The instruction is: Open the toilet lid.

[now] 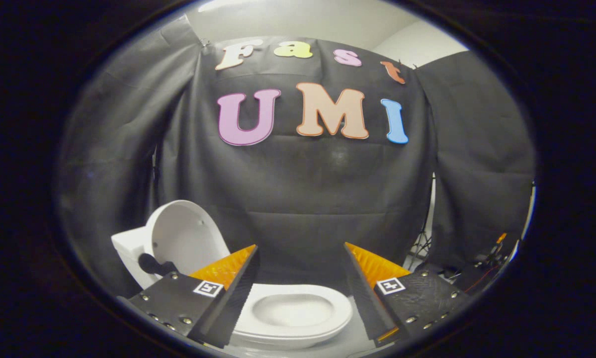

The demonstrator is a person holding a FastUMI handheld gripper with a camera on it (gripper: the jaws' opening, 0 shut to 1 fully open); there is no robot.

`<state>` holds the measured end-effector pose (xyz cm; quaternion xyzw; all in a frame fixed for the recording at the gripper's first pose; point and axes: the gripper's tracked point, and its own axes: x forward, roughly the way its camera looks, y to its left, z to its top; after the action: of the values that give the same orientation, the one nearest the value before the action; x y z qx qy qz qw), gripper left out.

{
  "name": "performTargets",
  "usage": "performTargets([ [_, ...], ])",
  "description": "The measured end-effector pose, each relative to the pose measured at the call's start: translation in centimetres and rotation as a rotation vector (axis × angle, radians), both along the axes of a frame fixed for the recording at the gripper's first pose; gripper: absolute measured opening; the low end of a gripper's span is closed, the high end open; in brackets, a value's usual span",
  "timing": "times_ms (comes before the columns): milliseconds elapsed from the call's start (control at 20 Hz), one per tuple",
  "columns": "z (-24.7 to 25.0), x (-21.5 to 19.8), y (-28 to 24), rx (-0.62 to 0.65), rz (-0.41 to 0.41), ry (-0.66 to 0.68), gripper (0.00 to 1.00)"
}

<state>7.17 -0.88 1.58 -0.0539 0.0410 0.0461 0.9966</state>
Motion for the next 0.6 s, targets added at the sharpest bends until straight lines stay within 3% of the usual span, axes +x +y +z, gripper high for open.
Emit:
performTargets([
  [50, -0.1, 0.1, -1.2, -0.012, -0.003, 0.007, 0.95],
  [150, -0.2, 0.2, -3.3, -0.025, 0.003, 0.015, 0.82],
  [600, -0.3, 0.4, -9.1, -0.029, 0.003, -0.002, 0.82],
])
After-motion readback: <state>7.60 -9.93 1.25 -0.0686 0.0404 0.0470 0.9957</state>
